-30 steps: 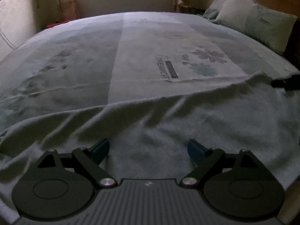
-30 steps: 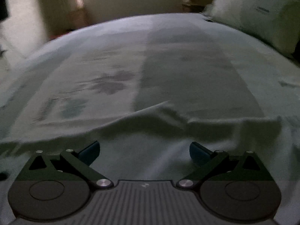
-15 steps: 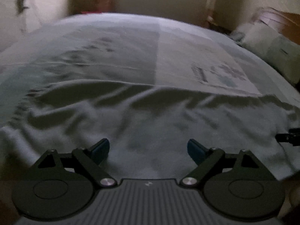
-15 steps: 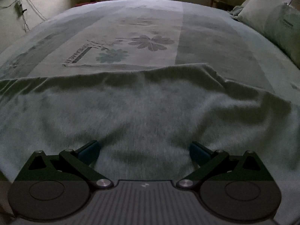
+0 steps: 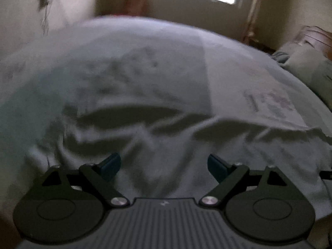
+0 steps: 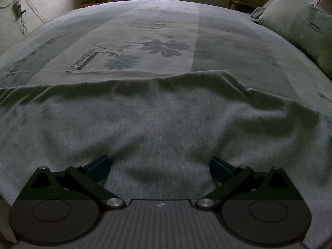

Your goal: Fold clothes

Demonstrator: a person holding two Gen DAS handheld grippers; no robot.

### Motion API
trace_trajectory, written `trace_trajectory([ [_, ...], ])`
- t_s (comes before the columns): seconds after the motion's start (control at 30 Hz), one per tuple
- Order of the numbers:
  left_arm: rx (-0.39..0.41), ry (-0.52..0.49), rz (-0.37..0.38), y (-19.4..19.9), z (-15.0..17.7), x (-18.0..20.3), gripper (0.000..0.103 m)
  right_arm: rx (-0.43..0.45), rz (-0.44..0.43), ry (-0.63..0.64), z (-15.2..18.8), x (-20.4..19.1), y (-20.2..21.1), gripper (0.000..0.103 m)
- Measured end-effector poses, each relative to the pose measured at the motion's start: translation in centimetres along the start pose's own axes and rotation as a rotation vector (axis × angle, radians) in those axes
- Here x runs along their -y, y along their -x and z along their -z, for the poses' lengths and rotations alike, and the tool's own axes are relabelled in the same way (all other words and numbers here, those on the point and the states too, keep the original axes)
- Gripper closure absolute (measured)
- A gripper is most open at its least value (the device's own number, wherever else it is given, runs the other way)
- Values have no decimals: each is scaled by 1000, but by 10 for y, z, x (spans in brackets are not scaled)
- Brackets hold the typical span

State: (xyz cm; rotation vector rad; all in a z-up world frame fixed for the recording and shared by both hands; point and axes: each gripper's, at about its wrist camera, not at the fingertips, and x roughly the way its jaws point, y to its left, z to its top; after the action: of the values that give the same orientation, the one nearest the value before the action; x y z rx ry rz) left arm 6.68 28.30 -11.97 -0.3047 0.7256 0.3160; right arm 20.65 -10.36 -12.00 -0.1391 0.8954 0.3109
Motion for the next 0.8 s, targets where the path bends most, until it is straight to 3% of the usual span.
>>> trace_trajectory([
  [0.07, 26, 1, -21, 5, 17, 2, 12, -3, -3, 0, 0, 0, 0, 0],
  [0.17, 1, -32, -71, 16, 30, 13, 10, -2, -4, -1, 0, 1, 0, 0],
  [0.3, -25, -67, -52, 13, 10, 10, 9, -5, 0, -3, -1, 0, 0, 0],
  [0.43, 35, -109, -49, -3, -17, 6, 9, -1, 5, -5, 0, -2, 0, 0],
  [0.53, -27, -45, -48, -16, -14, -4, 10, -6, 7, -6, -1, -2, 0, 0],
  [0.63, -9, -49, -34, -8, 2, -9, 9, -5, 6, -5, 0, -2, 0, 0],
  [0.73, -29, -75, -12, -1, -6, -9, 9, -4, 5, -5, 0, -1, 0, 0],
  [0.8, 8, -78, 24, 1, -20, -12, 9, -2, 5, -5, 0, -1, 0, 0],
])
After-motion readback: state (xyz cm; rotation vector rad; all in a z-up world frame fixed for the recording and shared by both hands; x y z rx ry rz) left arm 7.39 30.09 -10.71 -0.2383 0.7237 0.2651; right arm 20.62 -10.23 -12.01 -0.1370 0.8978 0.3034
